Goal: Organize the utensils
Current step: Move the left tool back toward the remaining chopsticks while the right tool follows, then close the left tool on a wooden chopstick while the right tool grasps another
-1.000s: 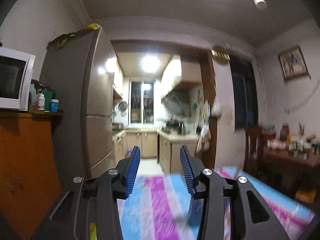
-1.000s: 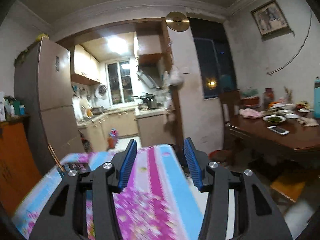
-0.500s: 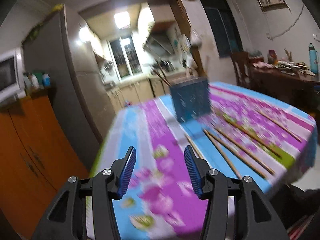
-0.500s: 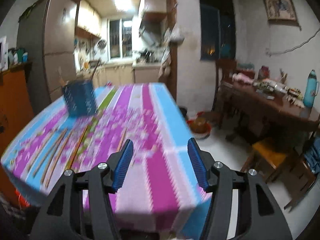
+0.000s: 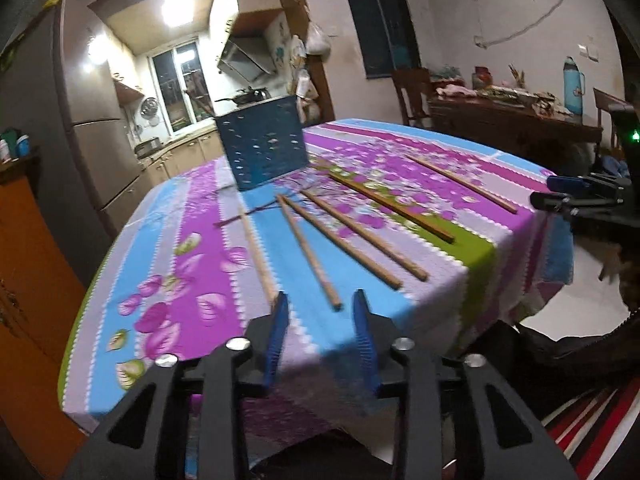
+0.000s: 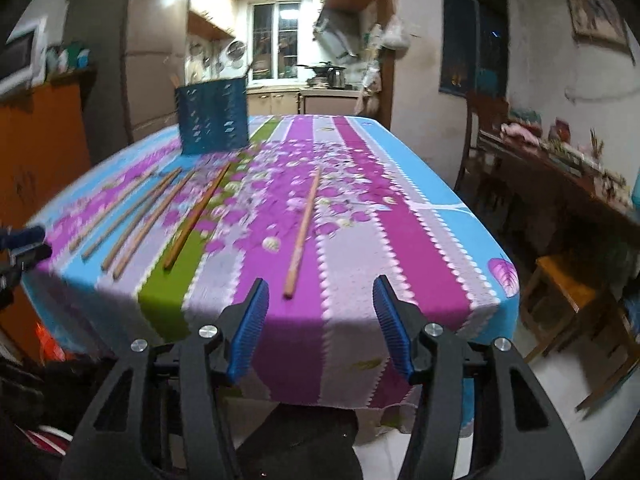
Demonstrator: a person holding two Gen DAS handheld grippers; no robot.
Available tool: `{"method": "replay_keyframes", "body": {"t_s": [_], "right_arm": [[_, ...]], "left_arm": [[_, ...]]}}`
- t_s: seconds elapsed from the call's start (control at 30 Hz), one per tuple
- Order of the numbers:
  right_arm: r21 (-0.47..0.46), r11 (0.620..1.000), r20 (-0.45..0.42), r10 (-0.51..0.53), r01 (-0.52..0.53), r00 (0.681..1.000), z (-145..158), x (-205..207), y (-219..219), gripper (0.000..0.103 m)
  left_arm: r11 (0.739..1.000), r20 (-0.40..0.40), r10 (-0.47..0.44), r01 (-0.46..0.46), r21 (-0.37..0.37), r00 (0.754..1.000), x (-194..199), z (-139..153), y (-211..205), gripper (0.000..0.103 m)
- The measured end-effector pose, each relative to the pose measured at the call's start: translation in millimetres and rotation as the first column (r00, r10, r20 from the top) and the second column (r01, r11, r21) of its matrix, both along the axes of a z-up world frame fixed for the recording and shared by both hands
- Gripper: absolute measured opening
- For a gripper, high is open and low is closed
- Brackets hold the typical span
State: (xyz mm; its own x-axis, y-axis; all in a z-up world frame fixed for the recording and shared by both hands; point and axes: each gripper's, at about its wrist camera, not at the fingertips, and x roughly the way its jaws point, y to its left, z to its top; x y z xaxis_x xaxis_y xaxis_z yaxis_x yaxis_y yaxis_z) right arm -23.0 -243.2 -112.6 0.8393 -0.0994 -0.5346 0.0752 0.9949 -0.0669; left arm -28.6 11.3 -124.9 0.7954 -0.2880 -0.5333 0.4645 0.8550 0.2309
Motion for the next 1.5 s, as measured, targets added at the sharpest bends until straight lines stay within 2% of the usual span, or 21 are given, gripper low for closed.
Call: {"method": "replay_keyframes", "body": {"t_s": [0.07,0.17,0.2,0.3,0.4,0.83,0.97,1.07,1.4,1.5], "right_arm": [[-0.051,0.999,0.006,0.014,-0.014,1.0,-4,-1,10,0.052],[-0.102,0.995,0.022,0.017,-0.015,1.0,-5,-3,17,0.051],[-0.111,0.994,0.024,0.017,-0.015,1.0,-7,-3,18,0.047],[-0.118,0.993,0.019,0.012,-0.01,1.0,-10,-1,19,0.042],[-0.118,0.993,0.017,0.006,-0.004,1.0,-11,1,17,0.041],[-0.121,0.993,0.032,0.022,-0.018,0.999,-14,6,20,0.04],[-0.121,0.993,0.022,0.015,-0.012,1.0,-18,11,21,0.026],[-0.112,0.994,0.023,0.013,-0.01,1.0,-19,15,19,0.021],[-0.073,0.997,0.013,0.025,-0.024,1.0,-19,24,18,0.007],[-0.064,0.998,0.011,0.025,-0.024,1.0,-19,25,19,0.006]], "left_arm": [[1.0,-0.003,-0.007,0.007,0.01,1.0,1,-3,-8,0.028],[1.0,-0.038,0.003,-0.004,-0.015,0.999,3,-6,-11,0.028],[1.0,-0.041,0.013,-0.014,-0.02,0.999,4,-9,-11,0.028],[0.998,-0.03,0.065,-0.065,-0.009,0.997,11,-12,-11,0.028],[0.995,-0.009,0.103,-0.103,0.0,0.995,16,-16,-11,0.028],[0.993,0.011,0.118,-0.118,-0.005,0.993,29,-29,-19,0.028],[0.993,0.033,0.12,-0.12,-0.006,0.992,31,-31,-20,0.028],[0.992,0.038,0.122,-0.122,-0.018,0.992,33,-32,-20,0.028],[0.99,0.036,0.13,-0.128,-0.051,0.991,33,-33,-18,0.027],[0.991,0.03,0.12,-0.118,-0.061,0.992,32,-33,-18,0.022]]}}
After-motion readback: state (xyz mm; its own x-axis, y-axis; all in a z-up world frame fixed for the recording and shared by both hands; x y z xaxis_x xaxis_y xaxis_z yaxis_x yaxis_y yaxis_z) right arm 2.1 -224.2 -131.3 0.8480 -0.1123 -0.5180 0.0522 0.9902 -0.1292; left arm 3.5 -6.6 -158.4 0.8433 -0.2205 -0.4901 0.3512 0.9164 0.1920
